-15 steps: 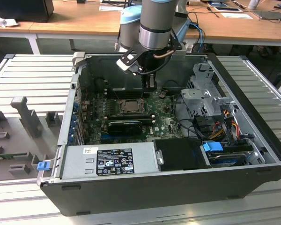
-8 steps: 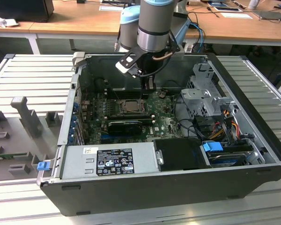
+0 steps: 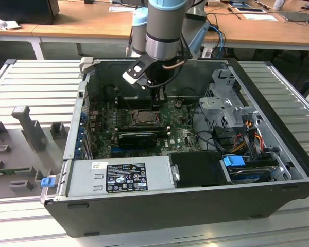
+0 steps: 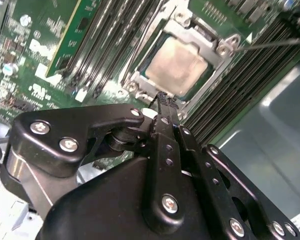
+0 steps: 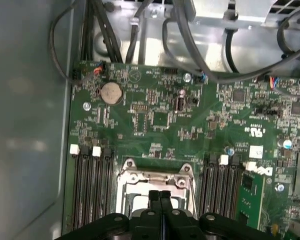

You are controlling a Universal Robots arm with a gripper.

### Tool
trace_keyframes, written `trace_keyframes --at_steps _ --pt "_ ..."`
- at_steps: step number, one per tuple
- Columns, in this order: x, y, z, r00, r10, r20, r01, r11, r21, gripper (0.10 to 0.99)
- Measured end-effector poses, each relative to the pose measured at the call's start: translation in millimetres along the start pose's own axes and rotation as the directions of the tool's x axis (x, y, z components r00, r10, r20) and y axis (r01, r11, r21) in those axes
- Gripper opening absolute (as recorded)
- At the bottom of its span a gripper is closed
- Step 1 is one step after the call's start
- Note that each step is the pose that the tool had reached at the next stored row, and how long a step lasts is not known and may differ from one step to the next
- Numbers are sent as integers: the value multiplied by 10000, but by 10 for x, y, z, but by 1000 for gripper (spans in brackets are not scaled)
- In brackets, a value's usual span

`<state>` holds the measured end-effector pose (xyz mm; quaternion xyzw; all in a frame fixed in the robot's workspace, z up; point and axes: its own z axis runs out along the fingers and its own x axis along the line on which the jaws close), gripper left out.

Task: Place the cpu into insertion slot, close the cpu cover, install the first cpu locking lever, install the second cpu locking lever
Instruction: 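Close the cpu cover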

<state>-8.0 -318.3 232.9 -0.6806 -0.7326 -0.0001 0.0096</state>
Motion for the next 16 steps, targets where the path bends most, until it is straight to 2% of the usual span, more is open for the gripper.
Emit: trace_keyframes --at_steps 9,16 --pt "14 -174 33 9999 -167 4 167 9999 -32 106" --pt "17 -224 41 9994 -343 11 343 9994 -70 106"
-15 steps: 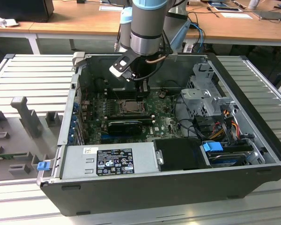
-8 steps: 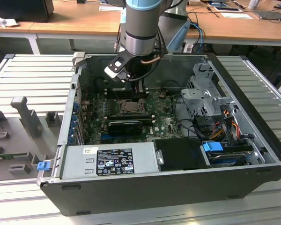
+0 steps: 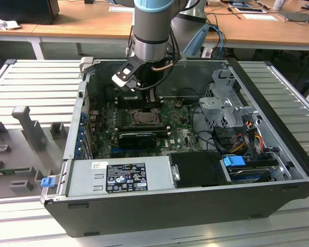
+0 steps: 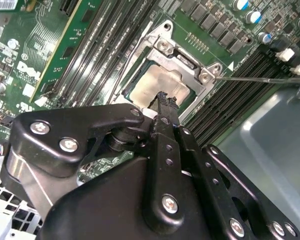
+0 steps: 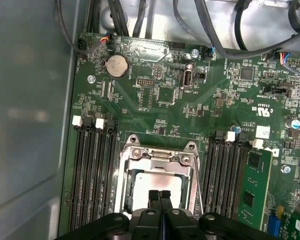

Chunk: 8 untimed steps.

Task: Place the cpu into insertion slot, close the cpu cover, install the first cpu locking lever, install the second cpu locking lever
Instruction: 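Close the cpu cover, then install the first cpu locking lever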

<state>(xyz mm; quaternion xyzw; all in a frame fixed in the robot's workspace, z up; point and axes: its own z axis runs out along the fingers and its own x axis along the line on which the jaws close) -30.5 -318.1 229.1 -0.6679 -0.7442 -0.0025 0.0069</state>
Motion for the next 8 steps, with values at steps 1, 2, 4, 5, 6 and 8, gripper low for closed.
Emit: trace_keyframes --at_steps 1,2,4,5,6,8 --pt "1 -7 0 10000 -1 0 1 10000 0 106" --pt "2 -17 0 10000 -2 0 2 10000 0 106" --pt "4 -40 0 10000 -1 0 1 10000 1 106" --pt "5 -47 0 10000 -2 -1 2 10000 1 106" --pt "6 -53 0 10000 -2 -3 2 10000 1 106" --pt "7 -63 -1 10000 -5 -3 5 10000 1 106"
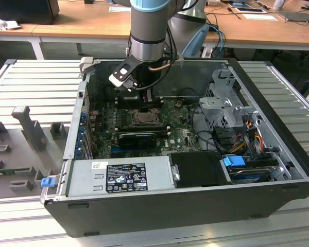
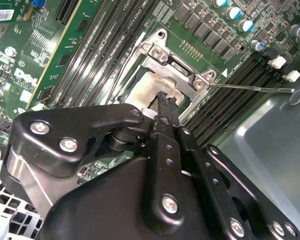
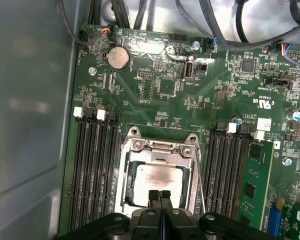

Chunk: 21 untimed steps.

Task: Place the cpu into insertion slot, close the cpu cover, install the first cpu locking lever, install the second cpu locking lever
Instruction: 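Install the first cpu locking lever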

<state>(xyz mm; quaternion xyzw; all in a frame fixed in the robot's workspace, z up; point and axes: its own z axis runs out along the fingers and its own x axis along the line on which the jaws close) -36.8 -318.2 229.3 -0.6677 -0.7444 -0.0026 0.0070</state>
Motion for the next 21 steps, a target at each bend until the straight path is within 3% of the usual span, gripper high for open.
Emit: trace_keyframes --at_steps 14,21 --pt "1 -1 -54 10000 -2 -2 2 10000 0 106" --pt "3 -6 -149 10000 -4 -2 4 10000 -1 106"
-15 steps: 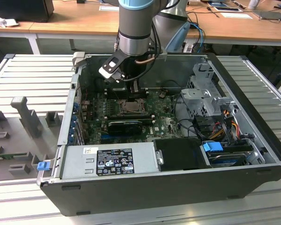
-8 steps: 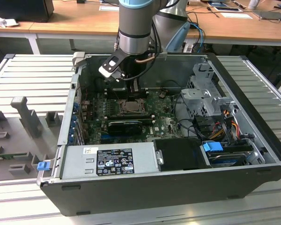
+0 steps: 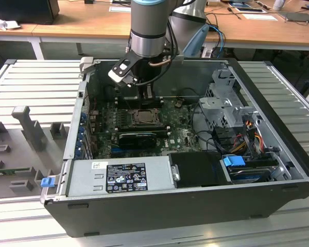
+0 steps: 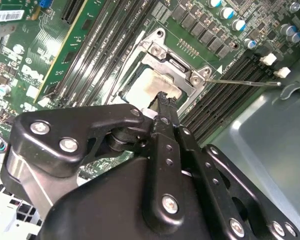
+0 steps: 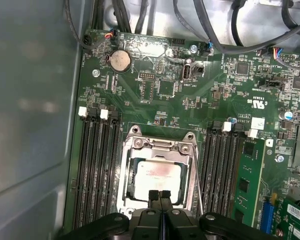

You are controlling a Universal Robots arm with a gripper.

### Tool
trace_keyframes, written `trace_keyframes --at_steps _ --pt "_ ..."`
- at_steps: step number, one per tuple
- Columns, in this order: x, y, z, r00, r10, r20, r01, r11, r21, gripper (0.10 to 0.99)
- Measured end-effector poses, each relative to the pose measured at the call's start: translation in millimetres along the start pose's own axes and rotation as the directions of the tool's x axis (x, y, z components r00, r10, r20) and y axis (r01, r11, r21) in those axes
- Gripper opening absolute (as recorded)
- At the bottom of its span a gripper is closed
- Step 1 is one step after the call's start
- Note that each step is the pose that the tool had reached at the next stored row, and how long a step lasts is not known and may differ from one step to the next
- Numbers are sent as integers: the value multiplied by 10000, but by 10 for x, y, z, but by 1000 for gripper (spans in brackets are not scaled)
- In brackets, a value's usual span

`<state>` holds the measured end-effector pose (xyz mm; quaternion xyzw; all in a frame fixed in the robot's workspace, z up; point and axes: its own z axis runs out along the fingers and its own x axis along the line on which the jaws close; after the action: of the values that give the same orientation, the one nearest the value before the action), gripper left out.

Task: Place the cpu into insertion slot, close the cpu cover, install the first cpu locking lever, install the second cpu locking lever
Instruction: 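Install the first cpu locking lever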

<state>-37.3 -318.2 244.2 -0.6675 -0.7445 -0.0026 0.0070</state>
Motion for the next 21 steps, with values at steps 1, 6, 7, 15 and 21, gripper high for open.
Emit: trace_keyframes --at_steps 1,6,7,15,21 --pt "1 -3 -16 10000 1 0 -1 10000 0 106" --pt "6 -22 -125 10000 -5 1 5 10000 0 106" --pt "6 -25 -142 10000 -6 0 6 10000 0 106" --pt "11 -54 -229 9999 -112 3 112 9999 0 106" --pt "12 -55 -229 9960 -892 8 892 9960 13 106"
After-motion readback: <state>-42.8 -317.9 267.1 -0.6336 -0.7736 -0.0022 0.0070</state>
